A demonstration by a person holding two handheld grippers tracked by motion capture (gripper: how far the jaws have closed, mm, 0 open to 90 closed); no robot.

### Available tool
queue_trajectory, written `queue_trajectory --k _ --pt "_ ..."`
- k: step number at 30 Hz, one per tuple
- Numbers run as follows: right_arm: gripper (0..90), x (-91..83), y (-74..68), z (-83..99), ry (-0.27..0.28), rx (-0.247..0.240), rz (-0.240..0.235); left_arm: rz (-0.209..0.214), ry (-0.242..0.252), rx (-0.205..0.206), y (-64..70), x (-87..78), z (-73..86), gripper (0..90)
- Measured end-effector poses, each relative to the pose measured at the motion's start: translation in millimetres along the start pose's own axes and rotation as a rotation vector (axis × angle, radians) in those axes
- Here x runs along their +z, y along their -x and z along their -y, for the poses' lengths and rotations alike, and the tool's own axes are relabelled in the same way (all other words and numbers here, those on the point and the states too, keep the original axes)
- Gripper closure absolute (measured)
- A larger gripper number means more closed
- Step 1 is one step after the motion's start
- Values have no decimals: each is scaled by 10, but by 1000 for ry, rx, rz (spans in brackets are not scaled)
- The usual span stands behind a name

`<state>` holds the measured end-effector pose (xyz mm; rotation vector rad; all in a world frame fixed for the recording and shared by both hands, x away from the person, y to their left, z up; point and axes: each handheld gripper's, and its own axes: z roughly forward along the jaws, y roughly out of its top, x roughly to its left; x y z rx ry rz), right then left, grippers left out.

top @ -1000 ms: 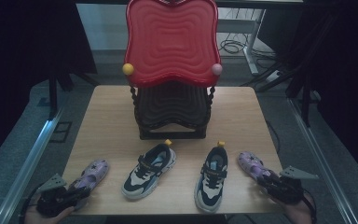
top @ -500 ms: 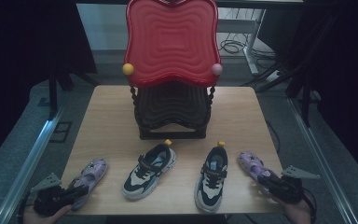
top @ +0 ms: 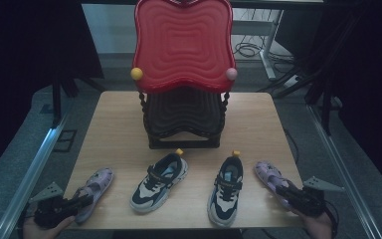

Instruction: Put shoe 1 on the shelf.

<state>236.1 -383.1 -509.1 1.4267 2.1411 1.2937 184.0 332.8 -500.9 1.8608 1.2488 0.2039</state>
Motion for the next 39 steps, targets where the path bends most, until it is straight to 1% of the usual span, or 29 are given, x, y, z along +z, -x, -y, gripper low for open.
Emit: queue_trajectory --k 2,3,6,9,14,18,21,24,26,31,33,39 --pt "858 -1 15 4 13 10 -7 -2 11 -8 -6 -8 -17 850" --pt "858 -7 22 5 23 23 -11 -5 14 -9 -4 -14 -25 850" --pt "858 -25 36 3 44 42 -8 -17 25 -13 -9 -35 -43 852" --pt "857 -41 45 7 70 46 -12 -31 31 -20 -4 -61 -55 855" --pt "857 -31 46 4 96 59 -24 -37 49 -36 -12 -92 -83 858" --pt "858 -37 46 2 101 70 -24 -33 52 -36 -7 -91 -111 860" --pt "859 -53 49 0 118 76 -27 -29 58 -36 -2 -92 -131 860" --pt "859 -68 46 -6 142 69 -31 -6 66 -37 7 -87 -154 860" --pt "859 -68 36 -11 149 70 -34 4 72 -35 16 -79 -168 859" --pt "859 -62 21 -21 150 65 -34 2 77 -29 32 -82 -202 860" --pt "858 -73 13 -29 159 61 -35 0 90 -28 37 -113 -223 860" --pt "858 -107 -15 -68 193 69 -48 13 115 -28 47 -157 -286 858"
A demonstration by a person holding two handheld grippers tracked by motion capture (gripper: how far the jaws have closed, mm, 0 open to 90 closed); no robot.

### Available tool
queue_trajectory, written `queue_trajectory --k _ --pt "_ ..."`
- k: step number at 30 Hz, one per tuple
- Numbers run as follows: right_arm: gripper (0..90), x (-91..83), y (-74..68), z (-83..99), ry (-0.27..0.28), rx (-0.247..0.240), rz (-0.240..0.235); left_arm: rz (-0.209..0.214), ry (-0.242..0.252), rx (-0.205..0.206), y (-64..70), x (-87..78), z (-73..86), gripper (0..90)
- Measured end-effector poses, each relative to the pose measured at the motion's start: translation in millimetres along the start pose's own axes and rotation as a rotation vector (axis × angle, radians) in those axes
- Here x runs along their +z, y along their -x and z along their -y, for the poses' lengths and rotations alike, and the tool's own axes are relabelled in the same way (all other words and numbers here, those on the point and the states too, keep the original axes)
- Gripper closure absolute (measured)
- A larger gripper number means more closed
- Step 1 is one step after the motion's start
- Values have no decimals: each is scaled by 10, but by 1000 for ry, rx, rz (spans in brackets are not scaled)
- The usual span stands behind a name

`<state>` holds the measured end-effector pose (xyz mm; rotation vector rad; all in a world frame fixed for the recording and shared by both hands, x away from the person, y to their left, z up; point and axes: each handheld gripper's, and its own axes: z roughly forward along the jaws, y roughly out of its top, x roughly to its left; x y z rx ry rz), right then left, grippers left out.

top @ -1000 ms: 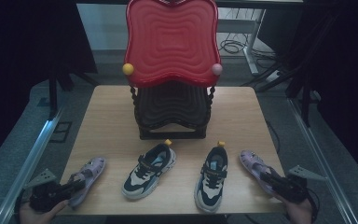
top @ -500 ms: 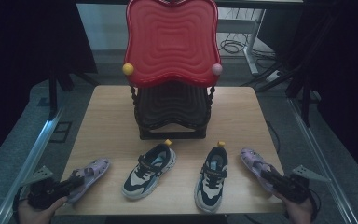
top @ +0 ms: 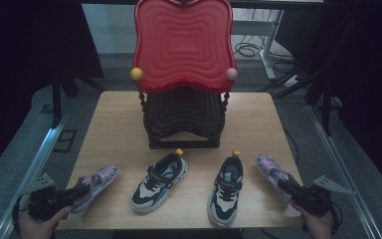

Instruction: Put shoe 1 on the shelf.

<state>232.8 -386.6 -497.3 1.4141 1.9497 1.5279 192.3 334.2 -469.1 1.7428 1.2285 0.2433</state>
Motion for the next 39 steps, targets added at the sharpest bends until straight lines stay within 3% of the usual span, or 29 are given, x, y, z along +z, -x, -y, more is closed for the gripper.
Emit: queue_trajectory --k 8,18,24,26,39 --pt "858 -35 -64 -82 50 -7 -3 11 43 10 44 -5 -129 858" --pt "858 -39 -205 -391 135 -45 -22 37 102 49 159 -18 -394 858" --pt "857 14 -293 -484 156 -54 -49 57 106 44 189 26 -509 858" --pt "857 55 -331 -529 166 -55 -66 90 121 39 217 54 -582 859" --pt "855 244 -502 -659 169 -69 -127 143 126 85 364 269 -847 858"
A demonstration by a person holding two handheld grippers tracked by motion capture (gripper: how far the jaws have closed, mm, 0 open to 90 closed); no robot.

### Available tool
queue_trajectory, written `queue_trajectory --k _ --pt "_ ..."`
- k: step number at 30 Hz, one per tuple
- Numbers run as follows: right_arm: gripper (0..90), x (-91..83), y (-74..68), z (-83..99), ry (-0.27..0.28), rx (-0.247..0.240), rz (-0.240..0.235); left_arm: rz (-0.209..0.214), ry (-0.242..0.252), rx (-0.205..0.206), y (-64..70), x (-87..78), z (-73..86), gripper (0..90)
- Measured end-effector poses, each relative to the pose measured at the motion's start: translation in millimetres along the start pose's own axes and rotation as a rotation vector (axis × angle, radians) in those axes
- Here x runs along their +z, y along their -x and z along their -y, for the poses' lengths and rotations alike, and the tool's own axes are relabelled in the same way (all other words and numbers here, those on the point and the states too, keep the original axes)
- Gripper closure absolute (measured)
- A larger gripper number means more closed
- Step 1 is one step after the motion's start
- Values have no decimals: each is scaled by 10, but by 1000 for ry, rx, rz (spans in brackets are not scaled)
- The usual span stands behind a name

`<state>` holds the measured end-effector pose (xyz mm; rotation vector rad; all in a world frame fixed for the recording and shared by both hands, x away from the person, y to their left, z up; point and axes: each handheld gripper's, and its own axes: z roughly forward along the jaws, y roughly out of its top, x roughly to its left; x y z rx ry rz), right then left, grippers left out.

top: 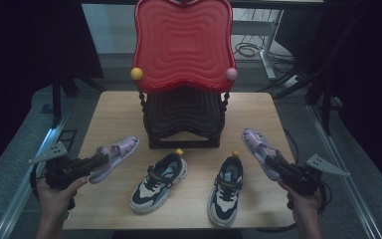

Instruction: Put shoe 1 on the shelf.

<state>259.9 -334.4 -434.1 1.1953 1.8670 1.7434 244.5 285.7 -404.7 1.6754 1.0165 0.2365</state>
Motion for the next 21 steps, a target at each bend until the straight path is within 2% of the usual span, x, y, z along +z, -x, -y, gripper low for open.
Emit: queue_trajectory --k 11,21 --pt "855 173 -152 -66 15 -22 -44 16 18 1 25 129 -95 859" --pt "854 354 -253 -80 1 -34 -66 6 40 16 52 281 -198 859"
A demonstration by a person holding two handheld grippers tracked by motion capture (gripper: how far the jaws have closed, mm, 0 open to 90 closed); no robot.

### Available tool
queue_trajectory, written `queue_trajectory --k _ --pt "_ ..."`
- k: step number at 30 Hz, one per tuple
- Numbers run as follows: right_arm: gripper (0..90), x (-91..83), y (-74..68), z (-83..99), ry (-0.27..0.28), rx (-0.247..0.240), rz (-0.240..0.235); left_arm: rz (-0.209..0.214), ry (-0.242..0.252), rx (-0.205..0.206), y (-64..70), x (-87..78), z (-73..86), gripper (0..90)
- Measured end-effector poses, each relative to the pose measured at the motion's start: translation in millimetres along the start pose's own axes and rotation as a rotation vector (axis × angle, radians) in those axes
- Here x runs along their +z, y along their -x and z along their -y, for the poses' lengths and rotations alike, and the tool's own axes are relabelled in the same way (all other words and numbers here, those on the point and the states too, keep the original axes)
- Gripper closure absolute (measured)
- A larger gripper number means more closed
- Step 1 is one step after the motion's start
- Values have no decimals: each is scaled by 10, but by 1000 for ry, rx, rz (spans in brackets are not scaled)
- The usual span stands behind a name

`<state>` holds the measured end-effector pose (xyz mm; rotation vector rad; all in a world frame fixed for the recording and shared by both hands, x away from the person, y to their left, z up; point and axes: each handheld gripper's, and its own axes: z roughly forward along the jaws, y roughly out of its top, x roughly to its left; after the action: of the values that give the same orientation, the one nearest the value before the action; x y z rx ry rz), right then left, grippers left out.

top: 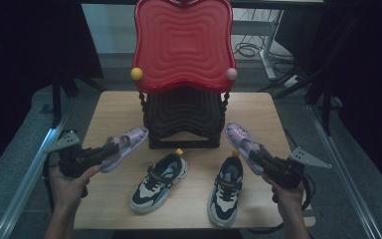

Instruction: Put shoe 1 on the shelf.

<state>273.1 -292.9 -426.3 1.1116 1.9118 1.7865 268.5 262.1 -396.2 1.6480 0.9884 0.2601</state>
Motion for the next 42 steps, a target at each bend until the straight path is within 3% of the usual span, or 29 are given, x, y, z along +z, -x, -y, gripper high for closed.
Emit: queue_trajectory --k 16,28,42 --pt "851 338 -141 -45 -28 -27 -38 -6 -12 42 90 277 -92 858" --pt "851 557 -197 -63 -52 -21 -51 9 -2 53 133 558 -176 859" --pt "851 804 -280 -151 -38 -1 -46 27 33 69 215 826 -273 857"
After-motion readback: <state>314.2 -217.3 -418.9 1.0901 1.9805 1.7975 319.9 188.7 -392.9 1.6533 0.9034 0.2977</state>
